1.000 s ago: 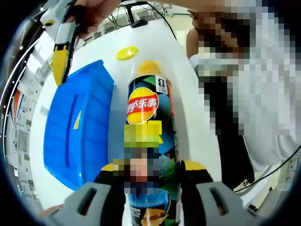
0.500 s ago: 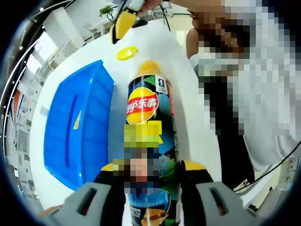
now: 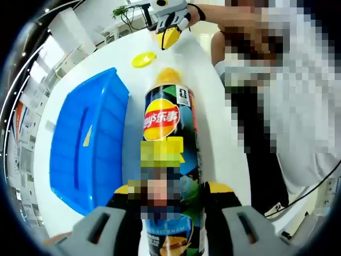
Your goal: Open the lid of the chip container on the table, take out the chips, place them into the box in front of the container, and close the lid
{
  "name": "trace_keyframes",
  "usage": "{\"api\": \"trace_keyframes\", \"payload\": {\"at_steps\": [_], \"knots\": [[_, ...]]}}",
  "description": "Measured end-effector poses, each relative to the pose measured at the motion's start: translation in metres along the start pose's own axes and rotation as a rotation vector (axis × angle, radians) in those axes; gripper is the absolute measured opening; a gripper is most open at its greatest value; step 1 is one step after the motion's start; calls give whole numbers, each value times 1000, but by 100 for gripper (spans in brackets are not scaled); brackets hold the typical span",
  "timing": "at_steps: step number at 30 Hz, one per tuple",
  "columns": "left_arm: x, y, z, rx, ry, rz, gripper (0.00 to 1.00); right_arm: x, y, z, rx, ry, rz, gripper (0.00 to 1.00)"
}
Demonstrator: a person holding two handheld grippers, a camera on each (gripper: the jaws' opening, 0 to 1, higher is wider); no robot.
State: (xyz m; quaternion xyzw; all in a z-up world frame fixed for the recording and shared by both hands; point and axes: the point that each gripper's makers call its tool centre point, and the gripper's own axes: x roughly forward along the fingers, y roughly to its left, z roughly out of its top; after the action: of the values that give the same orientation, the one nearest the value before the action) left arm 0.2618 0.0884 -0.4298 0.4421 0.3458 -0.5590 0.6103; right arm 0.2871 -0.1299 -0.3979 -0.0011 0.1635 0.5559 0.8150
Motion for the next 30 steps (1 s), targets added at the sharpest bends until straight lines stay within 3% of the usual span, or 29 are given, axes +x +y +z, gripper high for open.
{"api": "trace_keyframes", "payload": {"at_steps": [12, 17, 18, 23, 30], "knots": [[0, 0, 0, -4, -3, -13, 46, 6, 12, -6, -118, -36, 82, 1], [0, -1, 0, 1, -3, -12, 46, 12, -5, -10, -131, -39, 55, 1], [0, 0, 0, 3, -2, -13, 46, 13, 2, -8, -128, -52, 92, 1], [0, 1, 0, 0, -4, -15, 46, 20, 1, -10, -158, -49, 97, 1], [0, 1, -1, -1, 5, -17, 46, 35, 21, -8, -141, -61, 175, 1]]}}
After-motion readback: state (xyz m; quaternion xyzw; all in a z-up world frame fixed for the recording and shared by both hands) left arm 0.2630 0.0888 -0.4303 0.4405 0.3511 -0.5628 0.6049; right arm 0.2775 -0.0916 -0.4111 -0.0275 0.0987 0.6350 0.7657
